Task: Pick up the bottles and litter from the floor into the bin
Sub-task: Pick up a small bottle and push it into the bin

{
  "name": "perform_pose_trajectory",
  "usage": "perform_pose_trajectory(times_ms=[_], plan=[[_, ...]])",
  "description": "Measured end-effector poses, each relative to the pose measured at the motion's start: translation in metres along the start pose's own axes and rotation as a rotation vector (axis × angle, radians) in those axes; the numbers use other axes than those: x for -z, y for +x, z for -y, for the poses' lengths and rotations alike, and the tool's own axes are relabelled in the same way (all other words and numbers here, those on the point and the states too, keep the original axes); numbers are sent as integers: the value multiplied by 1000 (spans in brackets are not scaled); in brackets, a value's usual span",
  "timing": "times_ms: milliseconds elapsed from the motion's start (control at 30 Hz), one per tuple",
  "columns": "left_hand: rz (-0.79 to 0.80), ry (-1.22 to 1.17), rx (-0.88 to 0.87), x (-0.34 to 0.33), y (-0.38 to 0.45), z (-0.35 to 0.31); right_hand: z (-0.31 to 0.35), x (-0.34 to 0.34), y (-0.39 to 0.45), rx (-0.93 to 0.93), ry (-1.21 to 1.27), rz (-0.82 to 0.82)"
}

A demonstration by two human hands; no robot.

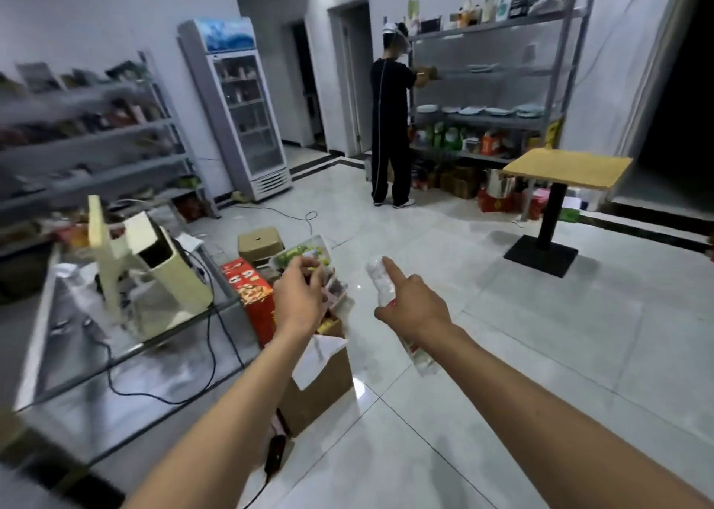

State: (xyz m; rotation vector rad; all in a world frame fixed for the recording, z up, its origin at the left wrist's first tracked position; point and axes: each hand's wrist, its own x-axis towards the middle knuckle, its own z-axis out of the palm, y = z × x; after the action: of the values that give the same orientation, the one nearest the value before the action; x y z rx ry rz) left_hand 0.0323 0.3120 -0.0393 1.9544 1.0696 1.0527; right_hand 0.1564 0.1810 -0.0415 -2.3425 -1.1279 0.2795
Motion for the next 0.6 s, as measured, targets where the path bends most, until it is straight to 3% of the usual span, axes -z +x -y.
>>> perform_pose_trajectory(times_ms=[267, 600], plan=[[-230, 73, 83, 138, 31, 93, 139, -92, 23, 223, -26, 59], [-320, 195, 61, 252, 62, 196, 262, -220, 39, 295, -18, 227]])
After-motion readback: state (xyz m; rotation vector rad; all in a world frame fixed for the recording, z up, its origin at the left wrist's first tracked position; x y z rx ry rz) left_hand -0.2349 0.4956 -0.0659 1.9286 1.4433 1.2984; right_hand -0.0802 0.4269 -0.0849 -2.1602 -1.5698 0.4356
